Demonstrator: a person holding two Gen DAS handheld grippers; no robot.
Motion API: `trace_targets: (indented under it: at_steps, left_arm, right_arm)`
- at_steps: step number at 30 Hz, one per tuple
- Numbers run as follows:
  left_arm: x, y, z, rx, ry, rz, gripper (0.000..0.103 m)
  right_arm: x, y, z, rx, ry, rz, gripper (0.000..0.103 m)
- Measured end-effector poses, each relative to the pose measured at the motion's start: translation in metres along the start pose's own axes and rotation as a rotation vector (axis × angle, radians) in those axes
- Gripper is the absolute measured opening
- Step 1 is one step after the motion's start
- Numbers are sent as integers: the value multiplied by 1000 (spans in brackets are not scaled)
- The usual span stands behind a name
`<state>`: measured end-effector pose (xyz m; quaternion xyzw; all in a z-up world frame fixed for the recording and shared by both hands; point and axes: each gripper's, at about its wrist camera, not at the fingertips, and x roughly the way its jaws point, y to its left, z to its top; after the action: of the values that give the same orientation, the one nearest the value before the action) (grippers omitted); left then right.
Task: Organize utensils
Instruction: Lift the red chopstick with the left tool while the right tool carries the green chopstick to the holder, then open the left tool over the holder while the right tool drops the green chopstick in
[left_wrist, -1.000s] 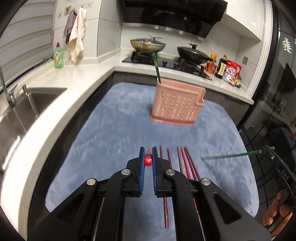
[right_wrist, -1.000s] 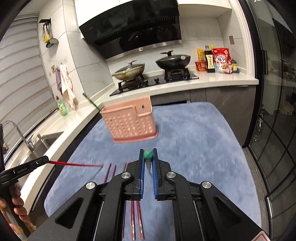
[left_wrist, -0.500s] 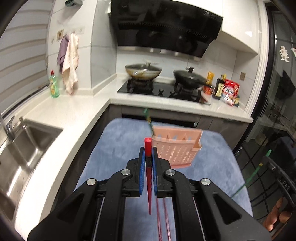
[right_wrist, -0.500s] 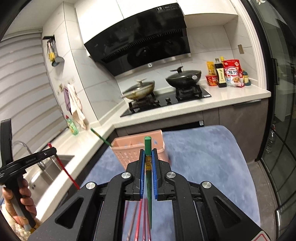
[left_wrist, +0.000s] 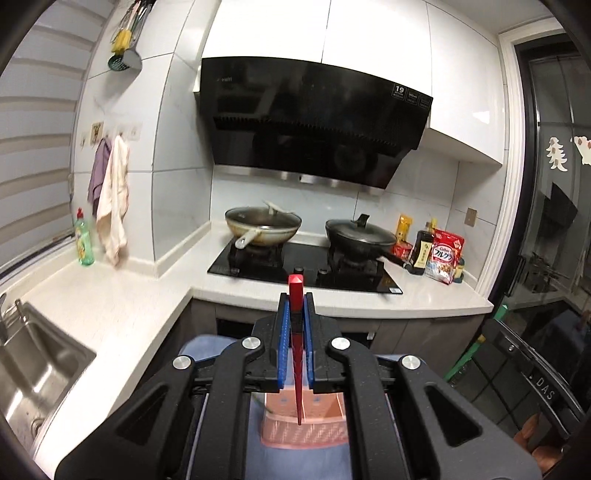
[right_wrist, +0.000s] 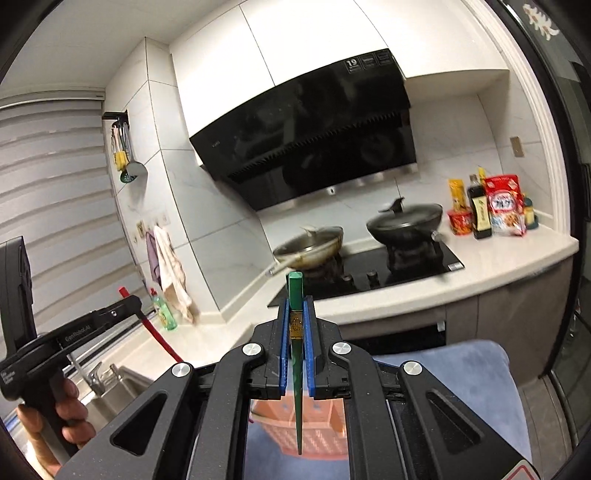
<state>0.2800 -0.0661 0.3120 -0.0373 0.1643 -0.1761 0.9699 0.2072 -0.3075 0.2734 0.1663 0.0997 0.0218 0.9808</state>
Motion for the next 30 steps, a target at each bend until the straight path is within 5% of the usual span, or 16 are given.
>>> trace_targets:
  at_steps: [13,26,28,30]
  left_arm:
    - [81,15,-30,-29,74,18,7]
    - [108,21,-65,-24,160,45,8]
    - [104,21,-65,-23,156,47,12]
    - [98,20,-64,-20,149,66,40]
  right_arm:
    - [96,-27,-28,62,86,-10,7]
    - [120,-29,-66,34,164,-44,13]
    - [115,-29,-63,36,153,-45,18]
    - [106,-28,-57,47,138,-38,27]
